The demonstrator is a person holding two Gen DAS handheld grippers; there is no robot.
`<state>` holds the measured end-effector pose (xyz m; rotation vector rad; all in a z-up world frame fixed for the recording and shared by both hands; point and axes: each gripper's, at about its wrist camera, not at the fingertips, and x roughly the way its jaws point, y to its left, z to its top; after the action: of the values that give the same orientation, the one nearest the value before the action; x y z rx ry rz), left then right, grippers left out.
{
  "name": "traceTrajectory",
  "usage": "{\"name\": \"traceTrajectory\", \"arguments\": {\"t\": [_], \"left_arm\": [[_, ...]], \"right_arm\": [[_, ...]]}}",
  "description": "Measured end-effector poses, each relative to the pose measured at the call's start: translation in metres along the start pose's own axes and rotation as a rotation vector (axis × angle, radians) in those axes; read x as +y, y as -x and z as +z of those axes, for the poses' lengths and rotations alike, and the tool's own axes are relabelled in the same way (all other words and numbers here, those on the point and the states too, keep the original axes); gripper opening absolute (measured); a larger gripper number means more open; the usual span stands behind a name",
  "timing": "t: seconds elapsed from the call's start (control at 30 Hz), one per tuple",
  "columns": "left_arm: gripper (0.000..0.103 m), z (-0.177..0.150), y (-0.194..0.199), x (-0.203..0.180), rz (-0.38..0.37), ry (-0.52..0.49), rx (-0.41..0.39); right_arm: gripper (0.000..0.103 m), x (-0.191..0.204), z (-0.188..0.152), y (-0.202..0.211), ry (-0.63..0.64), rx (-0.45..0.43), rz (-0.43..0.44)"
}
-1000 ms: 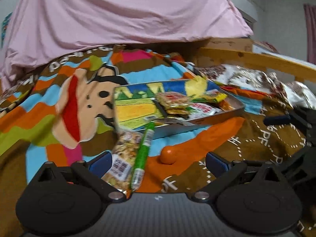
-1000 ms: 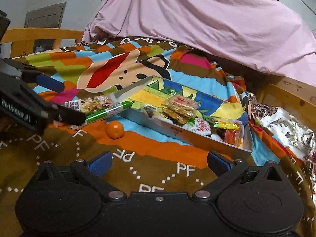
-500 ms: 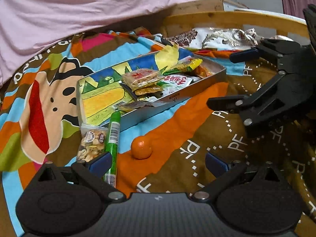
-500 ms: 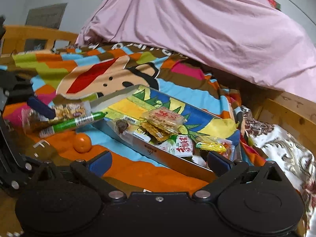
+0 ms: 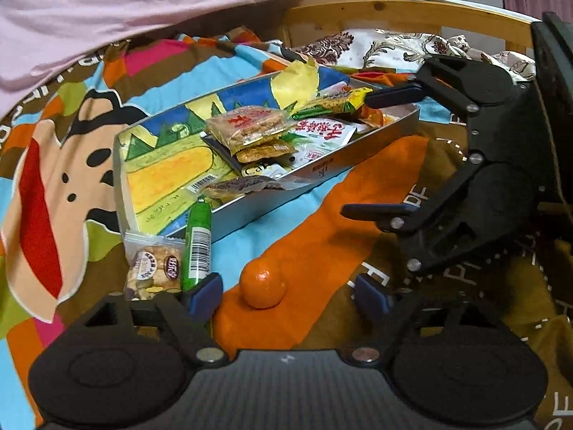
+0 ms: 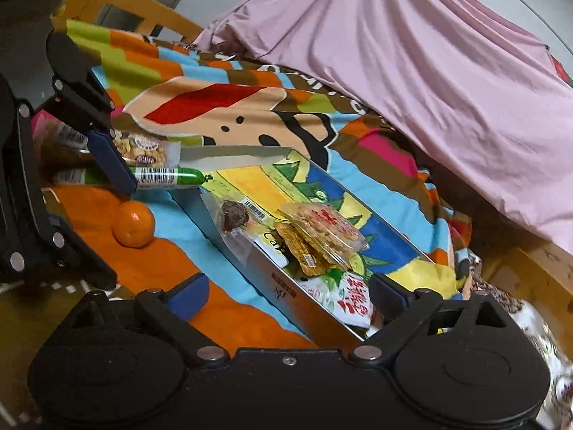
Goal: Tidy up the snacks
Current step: 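Move the left tool onto the orange mandarin while the right tool reaches the tray, then close the left tool on the mandarin while the right tool grasps a small clear-wrapped snack, then carry the mandarin over the tray and lower it while the right tool carries its snack there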
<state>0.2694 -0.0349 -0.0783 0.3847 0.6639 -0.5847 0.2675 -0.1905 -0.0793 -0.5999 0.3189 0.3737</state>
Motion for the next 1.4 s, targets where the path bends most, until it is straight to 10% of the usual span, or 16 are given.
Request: {"name": "traceTrajectory", "arguments": {"t": [0.5, 0.8, 0.97, 1.4], "left_arm": [[0.043, -0.001, -0.014, 0.019, -0.006, 0.073, 0.023], [0.038, -0.001, -0.018, 0.015, 0.015, 0.051, 0.025], [0.033, -0.001, -0.018, 0.011, 0.016, 0.036, 0.023], [0.032, 0.008, 0.004, 0.007, 0.081, 0.045, -0.012]], "right_arm": [[0.056, 0.022, 0.02, -0.032, 0.135, -0.061, 0.052], [0.045, 0.033, 0.022, -0.036, 0.209, -0.107, 0.037], [0.018, 0.038, 0.023, -0.038, 0.229, -0.097, 0.062], [0.008, 0.019, 0.029, -0.014, 0.149, -0.154, 0.031]]}}
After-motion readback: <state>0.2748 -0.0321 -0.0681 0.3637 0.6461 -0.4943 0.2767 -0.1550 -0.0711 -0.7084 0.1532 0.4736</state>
